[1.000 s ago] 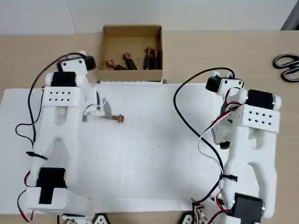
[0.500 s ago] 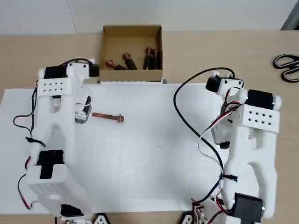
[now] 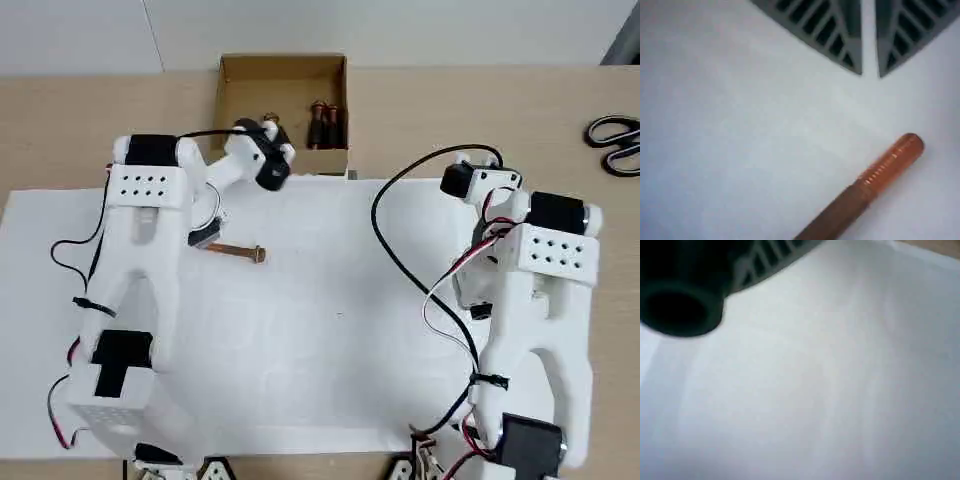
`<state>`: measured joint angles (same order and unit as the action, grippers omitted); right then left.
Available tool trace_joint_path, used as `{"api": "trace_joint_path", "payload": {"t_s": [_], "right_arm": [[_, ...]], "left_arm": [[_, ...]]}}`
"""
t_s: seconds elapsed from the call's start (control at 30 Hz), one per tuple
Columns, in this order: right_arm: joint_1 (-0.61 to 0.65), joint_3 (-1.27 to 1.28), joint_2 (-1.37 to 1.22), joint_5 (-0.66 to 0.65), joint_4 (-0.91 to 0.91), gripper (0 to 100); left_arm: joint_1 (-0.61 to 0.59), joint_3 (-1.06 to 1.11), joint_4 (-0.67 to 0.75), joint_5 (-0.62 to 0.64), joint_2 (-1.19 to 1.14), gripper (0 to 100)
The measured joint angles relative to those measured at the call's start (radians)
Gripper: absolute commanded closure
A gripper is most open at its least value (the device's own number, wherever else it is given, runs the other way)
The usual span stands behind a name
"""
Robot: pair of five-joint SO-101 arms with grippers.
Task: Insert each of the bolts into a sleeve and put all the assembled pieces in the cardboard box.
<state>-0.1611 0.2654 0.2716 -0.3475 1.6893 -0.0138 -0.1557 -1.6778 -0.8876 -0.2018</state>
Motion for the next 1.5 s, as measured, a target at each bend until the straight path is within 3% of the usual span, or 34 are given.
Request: {"api": "trace_joint_path", "payload": {"t_s": [0.17,0.4,0.7,1.5], "right_arm": [[0.0,0.0,0.0,0.0,0.0,99.5],[0.0,0.0,0.0,0.0,0.0,99.5],[0.0,0.0,0.0,0.0,0.0,99.5],[0.0,0.0,0.0,0.0,0.0,99.5]], "left_arm": [[0.003,0.0,0.032,-0.209,0.0,99],[0.043,0.0,0.035,-0.37,0.0,94],[0.095,0.0,0.06,-0.397,0.0,91],[0.101,-0.002,0.183,-0.422,-0.21,91]]}}
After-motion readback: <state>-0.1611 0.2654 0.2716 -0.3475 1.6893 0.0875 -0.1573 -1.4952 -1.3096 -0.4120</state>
